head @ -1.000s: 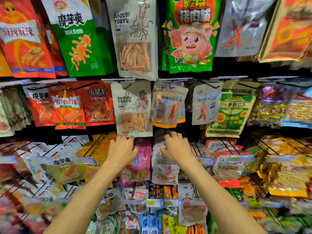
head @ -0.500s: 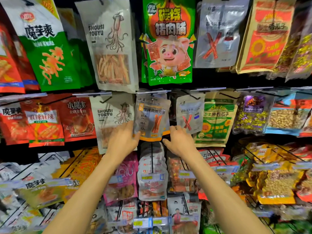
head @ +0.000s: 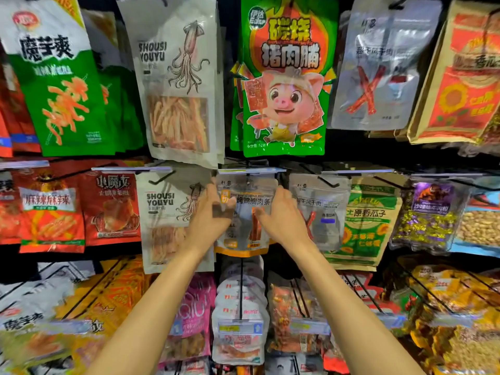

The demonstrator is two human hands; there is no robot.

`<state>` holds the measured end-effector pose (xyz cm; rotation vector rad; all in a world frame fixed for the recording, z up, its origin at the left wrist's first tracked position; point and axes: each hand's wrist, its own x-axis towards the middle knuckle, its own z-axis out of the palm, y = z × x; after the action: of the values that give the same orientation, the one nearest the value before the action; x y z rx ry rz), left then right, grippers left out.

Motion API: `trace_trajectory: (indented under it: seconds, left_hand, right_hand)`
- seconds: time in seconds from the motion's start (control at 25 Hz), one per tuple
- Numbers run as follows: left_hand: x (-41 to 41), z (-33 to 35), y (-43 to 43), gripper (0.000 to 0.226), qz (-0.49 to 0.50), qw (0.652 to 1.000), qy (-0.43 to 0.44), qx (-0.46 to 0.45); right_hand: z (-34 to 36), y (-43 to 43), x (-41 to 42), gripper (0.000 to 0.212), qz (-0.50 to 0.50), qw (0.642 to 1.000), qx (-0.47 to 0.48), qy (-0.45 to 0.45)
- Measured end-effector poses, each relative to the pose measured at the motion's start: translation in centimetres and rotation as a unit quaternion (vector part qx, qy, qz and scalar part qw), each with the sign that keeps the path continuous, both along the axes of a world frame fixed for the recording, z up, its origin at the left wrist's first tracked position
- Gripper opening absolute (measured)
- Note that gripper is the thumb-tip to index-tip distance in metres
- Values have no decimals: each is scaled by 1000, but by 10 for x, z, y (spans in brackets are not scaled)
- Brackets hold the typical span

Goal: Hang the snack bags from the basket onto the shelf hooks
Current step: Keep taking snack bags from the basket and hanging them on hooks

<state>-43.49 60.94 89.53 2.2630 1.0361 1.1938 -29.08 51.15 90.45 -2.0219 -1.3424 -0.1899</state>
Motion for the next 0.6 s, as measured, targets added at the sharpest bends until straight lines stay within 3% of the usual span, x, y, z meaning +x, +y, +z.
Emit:
trace_trajectory:
  seconds: [0.16, 0.36, 0.44, 0.6]
  left_hand:
    - [7, -8, 1, 62, -29, 999, -36, -14]
    - [9, -9, 0, 44, -75, 992, -91, -53]
    - [12, -8, -1, 48, -86, 986, -102, -95]
    - [33, 14, 14, 42, -3, 990, -51, -128]
  right_hand:
    - [0, 12, 7, 56, 3, 1000, 2, 6]
    - [-7, 29, 14, 55, 14, 995, 27, 90]
    - [-13, 37, 15, 54, 8, 994, 45, 103]
    - [-10, 54, 19, 39, -19, 996, 30, 85]
